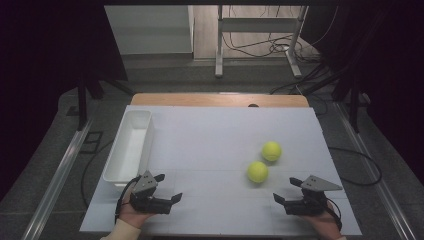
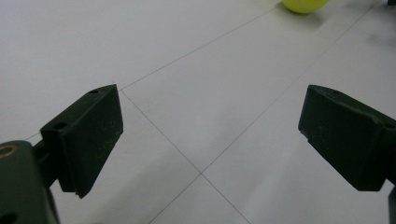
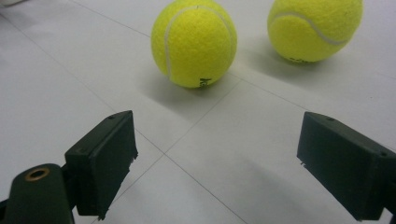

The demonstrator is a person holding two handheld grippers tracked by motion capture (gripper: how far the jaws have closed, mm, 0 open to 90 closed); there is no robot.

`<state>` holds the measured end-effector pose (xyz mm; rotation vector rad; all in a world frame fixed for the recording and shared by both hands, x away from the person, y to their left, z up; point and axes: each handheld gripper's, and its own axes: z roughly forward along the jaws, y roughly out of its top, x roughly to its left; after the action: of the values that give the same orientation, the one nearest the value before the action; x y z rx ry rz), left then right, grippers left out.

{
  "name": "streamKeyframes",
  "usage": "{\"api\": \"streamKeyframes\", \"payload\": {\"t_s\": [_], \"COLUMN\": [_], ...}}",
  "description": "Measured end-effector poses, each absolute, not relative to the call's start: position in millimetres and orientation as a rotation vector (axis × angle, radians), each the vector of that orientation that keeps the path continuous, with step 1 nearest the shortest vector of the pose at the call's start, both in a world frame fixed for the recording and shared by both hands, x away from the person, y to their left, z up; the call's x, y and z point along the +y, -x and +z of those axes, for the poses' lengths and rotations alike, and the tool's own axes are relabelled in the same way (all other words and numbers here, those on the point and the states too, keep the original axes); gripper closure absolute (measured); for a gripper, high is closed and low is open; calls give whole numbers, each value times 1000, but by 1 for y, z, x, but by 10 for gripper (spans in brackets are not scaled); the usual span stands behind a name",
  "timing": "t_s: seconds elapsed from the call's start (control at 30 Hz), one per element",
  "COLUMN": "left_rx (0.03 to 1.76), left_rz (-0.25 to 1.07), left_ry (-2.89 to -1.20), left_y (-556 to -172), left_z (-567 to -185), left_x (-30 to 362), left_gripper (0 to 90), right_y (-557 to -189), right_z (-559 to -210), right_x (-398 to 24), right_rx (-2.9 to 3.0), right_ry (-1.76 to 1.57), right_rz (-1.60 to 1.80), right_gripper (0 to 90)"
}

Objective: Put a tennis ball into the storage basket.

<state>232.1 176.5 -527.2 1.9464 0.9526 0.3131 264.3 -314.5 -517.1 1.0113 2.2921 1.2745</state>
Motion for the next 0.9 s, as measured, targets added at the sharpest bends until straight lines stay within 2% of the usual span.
{"api": "streamKeyframes", "payload": {"t_s": [0.9], "left_rx": [957], "left_rz": [280], "left_ry": [-1925], "left_y": [-238], "left_z": [-521], "left_x": [171], "left_gripper": [73], "right_y": [-270], "right_z": [-519], "right_x": [-311], "right_rx": [2320], "right_ry": [-986], "right_rz": [1267], "right_gripper": [139]}}
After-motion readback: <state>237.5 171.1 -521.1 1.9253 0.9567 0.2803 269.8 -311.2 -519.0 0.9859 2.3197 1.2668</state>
